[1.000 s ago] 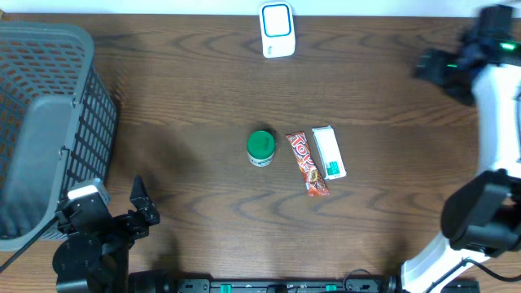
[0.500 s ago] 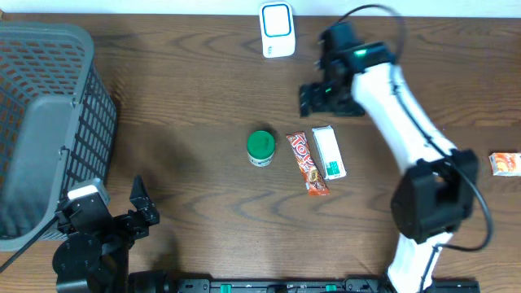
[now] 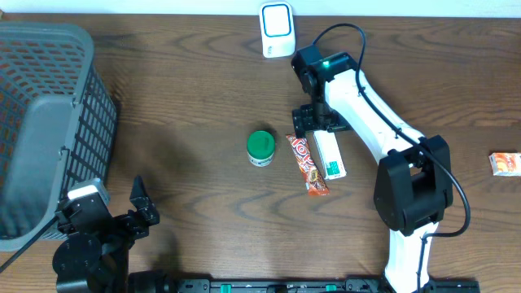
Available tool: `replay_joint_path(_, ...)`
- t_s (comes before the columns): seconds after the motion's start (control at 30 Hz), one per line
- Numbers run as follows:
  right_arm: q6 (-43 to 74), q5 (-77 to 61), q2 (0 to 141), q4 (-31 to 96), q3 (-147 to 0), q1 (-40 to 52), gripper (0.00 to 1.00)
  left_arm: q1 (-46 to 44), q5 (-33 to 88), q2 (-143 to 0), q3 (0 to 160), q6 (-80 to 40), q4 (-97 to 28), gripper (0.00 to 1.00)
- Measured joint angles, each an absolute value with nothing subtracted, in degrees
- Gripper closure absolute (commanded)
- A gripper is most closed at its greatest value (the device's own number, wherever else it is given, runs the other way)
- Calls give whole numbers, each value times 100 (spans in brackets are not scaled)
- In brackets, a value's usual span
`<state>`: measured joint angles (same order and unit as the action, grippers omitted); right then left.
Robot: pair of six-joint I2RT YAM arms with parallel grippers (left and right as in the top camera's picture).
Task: Scan the item barcode
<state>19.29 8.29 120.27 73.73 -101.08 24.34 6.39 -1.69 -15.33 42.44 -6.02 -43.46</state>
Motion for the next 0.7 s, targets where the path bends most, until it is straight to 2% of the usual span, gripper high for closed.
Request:
replay_joint_path(0.03,1946,845,12027,7441,-10108,2416,9,639,-169,-1533,4244,-602,-4346,4)
replay_joint_path(0.13,2084,709,12027,7841,-10103,2338,9,639,-169,-1533,4244,-602,-4346,4)
replay_joint_path(0.33,2403,615,12027,8093,-10099,2257,1,639,-167,-1533,4244,-602,-4346,4)
replay_joint_path(0.47,2381,596,12025,7690,-9854,2257,1,639,-169,-1533,4241,-602,-4346,4)
replay_joint_path(0.7,2344,556,12042,6790,-8606,2257,6,639,-169,-1533,4244,-602,-4344,4)
